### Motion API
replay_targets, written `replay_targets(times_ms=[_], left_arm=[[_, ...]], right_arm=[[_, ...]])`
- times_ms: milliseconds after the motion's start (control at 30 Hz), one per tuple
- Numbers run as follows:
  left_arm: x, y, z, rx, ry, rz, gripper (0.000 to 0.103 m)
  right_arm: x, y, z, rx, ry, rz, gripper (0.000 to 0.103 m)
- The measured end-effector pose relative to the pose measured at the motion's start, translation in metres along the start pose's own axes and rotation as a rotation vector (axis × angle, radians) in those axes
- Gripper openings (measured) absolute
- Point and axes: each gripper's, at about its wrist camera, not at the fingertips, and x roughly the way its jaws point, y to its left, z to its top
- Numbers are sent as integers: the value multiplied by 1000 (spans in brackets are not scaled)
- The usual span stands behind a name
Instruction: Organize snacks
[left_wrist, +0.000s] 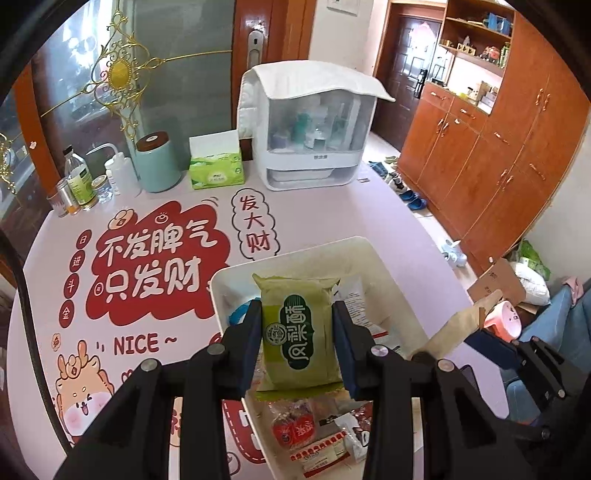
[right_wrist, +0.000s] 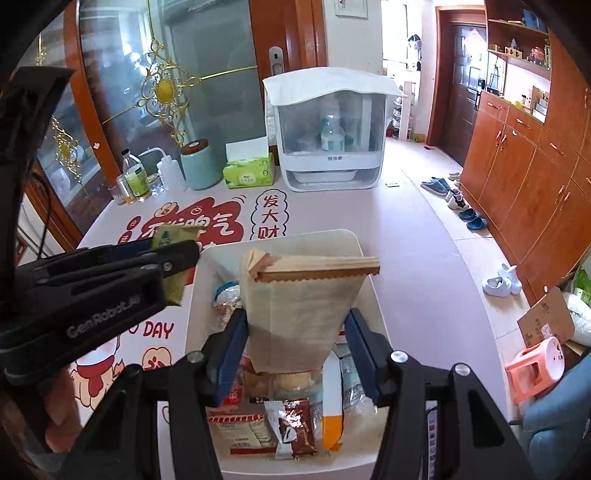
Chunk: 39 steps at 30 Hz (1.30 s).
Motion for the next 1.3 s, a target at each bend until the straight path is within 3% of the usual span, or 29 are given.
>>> replay_targets(times_ms=[100,167,233,267,433,733,1067,1300], left_arm=[[2,0,-2,9,4,48,43],[0,1,-4,7,-7,75,80],[-5,3,-6,-6,-29,89,93],[-8,3,-7,-8,-40,97,95],[-11,3,-17,15,-16,124,96],[-29,15,-36,-26,-5,149,96],[-56,47,-68,-91,-5,232,97],[-79,69,-90,-118,-3,266,100]], right_arm=[[6,-3,2,7,8,1,55],[12,-5,3,11,20,6,56],[17,-8,2,21,37,21,61],[19,-9,1,28,49,23,63],[23,-12,-8,54,83,41,66],[12,-9,-18,78,63,41,68],[-1,20,-37,30,45,89,70],[-11,39,-49,6,25,100,80]])
